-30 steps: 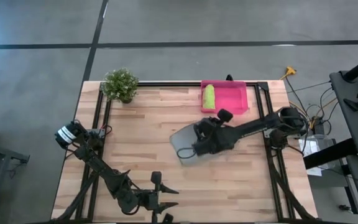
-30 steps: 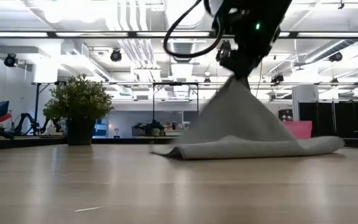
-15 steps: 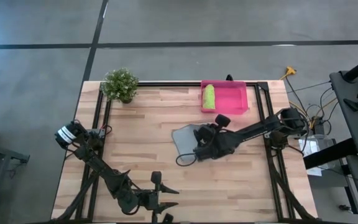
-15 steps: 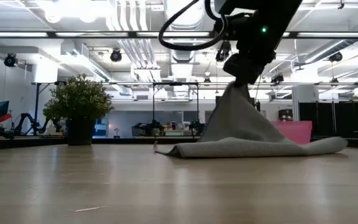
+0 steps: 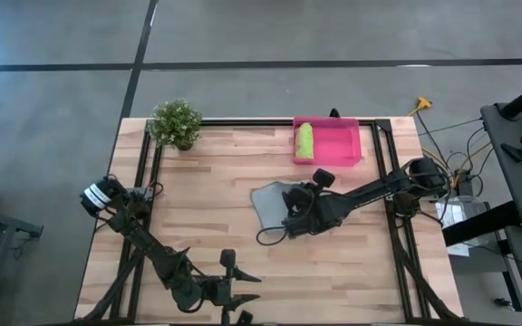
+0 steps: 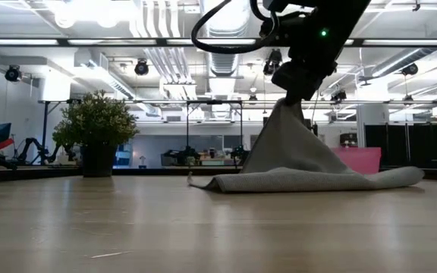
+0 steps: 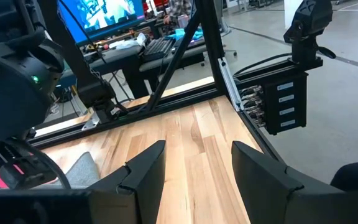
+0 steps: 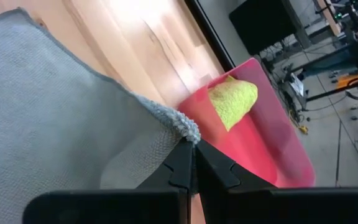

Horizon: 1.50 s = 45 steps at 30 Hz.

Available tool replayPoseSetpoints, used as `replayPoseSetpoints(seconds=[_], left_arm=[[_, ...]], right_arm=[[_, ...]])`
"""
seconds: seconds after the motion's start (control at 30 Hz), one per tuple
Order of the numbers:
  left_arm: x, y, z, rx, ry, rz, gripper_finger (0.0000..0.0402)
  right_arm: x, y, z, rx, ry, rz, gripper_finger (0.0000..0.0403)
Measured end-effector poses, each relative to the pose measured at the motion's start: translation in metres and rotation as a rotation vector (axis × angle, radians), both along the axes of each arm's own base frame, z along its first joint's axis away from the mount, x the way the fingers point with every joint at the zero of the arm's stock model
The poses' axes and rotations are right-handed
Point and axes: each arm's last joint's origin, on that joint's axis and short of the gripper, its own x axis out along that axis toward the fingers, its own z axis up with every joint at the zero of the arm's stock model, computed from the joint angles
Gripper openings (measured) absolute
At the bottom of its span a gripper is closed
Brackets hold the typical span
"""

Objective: Roll microfiber towels into tight, uniform cylinder then place into a basket
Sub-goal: Fold the gray microfiber cloth

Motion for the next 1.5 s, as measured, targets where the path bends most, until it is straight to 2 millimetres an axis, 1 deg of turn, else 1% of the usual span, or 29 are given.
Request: replayPoseSetpoints(seconds=[1.5], left_arm=[[0.0,0.0001,0.0001,0.0,0.0,0.0,0.0168]], right_arm=[[0.0063,0.0018,0.0002,0.019,-0.073,0.0,0.0009]])
